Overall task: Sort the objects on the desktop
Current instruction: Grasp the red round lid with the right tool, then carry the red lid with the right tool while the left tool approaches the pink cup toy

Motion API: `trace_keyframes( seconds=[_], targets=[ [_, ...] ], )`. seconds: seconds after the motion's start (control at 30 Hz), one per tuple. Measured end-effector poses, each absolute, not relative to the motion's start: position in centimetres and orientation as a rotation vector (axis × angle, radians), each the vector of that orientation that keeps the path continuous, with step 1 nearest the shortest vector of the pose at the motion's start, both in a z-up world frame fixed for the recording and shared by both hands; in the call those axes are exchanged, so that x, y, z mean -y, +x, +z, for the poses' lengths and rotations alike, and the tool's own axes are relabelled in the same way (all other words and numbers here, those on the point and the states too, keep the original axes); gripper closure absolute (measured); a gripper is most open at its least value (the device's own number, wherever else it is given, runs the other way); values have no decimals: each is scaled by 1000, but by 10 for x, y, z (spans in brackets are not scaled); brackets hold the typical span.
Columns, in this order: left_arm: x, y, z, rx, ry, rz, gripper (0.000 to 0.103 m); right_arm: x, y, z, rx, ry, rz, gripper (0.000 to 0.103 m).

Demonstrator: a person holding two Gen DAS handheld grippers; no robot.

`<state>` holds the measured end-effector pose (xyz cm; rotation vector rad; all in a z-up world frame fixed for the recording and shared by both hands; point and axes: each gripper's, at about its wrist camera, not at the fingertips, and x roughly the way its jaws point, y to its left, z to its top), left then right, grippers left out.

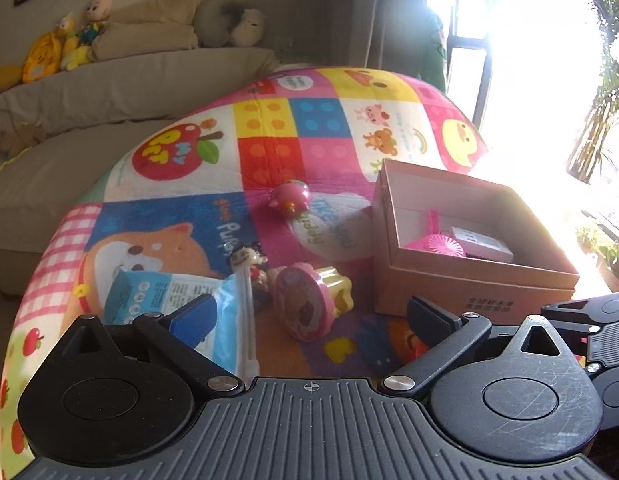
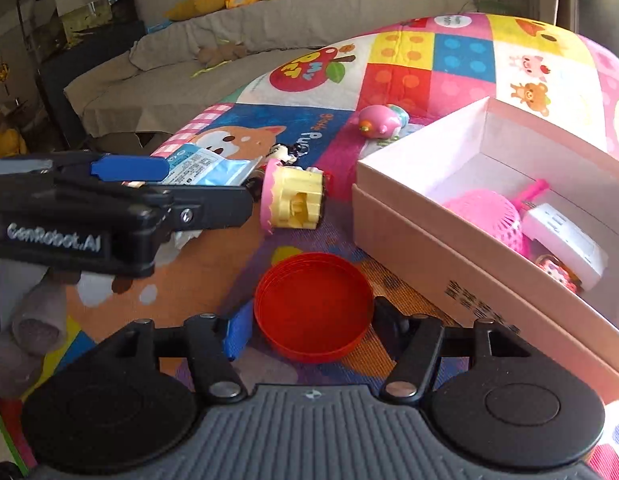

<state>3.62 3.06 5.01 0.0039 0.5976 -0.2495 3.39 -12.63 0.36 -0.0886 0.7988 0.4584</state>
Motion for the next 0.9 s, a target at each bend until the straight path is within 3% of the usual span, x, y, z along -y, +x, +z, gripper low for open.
trace_keyframes(
  seconds=[0.13,0.23,0.3,0.53,0.9],
  targets=[
    [-9,39,43,-583,68,-301,0,168,0,1,-788,-114,359,38],
    [7,50,35,-580,124,-318,0,194,-10,-5,-797,-59,289,24],
    [15,59,27,-581,172,-308,0,206,-16,-7,-774,-15,268,23],
    [27,37,27,-535,218,-581,0,209,-21,-14,-741,14,252,0],
    [8,75,25,-575,200,-362,0,214,-18,-14,-738,45,238,0]
  ],
)
